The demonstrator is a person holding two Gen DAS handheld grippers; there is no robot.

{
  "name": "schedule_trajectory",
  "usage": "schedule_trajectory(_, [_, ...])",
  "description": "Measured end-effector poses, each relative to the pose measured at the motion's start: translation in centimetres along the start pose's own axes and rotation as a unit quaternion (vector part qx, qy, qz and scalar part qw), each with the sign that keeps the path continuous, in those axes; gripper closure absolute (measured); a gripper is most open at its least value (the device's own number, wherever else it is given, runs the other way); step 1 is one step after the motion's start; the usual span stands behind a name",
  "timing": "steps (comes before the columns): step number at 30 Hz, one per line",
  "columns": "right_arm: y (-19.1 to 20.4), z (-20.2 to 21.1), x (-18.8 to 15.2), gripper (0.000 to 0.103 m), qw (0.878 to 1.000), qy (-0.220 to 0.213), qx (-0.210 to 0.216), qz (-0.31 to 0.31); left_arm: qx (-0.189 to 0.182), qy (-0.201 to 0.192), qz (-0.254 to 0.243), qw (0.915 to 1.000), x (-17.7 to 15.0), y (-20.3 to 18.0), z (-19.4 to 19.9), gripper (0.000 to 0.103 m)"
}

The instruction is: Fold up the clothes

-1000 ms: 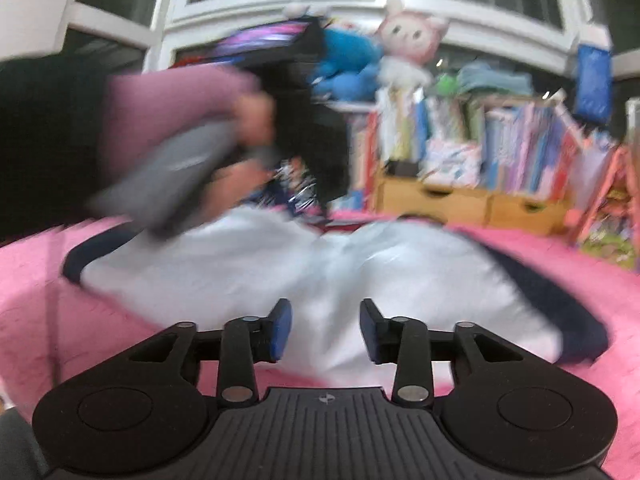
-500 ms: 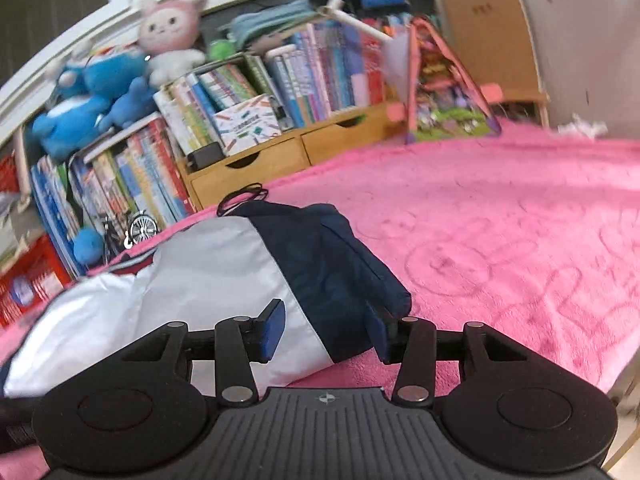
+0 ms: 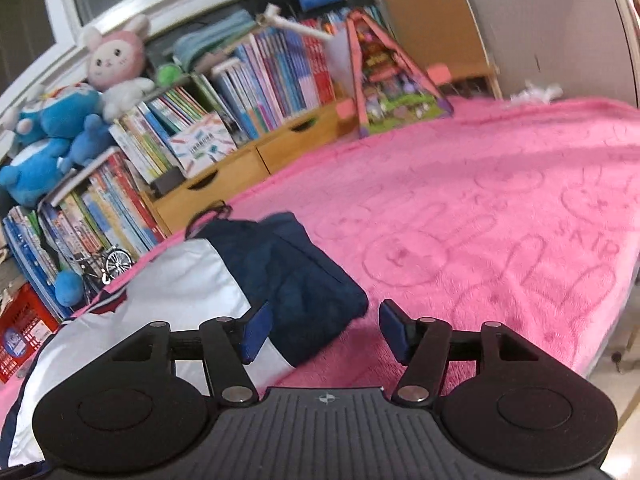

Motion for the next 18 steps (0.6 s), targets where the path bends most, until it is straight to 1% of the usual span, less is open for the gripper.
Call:
schedule_trajectory(4, [0.3, -1.0, 0.1, 0.041, 0.998, 0.019, 0.045, -0.028, -0.005, -0.002, 0.004, 1.0, 0.0, 0.0, 0.0, 0.072])
schedule_trajectory(5, [0.4, -1.3, 0.0, 0.039, 0.996, 0.029, 0.067, -0.048, -0.006, -0.002, 0.004, 1.0, -0.1, 0.0, 0.0, 0.072])
schedule_trajectory(7, [0.6, -2.1, 0.0, 0.038, 0.989, 0.045, 0.108, -0.09, -0.008, -0.003, 0.006, 0.9999, -0.1, 0.1, -0.1, 0.072])
schedule_trajectory(10, [0.6, -3.2, 0.6, 0.038, 0.982, 0.059, 0.132, -0.12, -0.01, -0.004, 0.007, 0.9999, -0.1, 0.1, -0.1, 0.072])
schedule_trajectory(16, [1.3, -5.2, 1.4, 0.038, 0.981, 0.079, 0.138, -0.112, -0.014, -0.005, 0.013, 0.9998, -0.2, 0.2, 0.0, 0.072])
schedule_trajectory(18, [1.6, -5.5, 1.4, 0.038, 0.982, 0.08, 0.137, -0.101, -0.013, -0.002, 0.028, 0.9995, -0.4, 0.3, 0.2, 0.072])
Point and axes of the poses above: each gripper's, at about its wrist camera, not at the fingertips, and z roughly against the way its jaws point, y to its left, x to its top, the point moved 10 cm from there along -z, roughly the way its jaws point, and after that the axes turned 10 degrees about x, right-handed, at the moved point
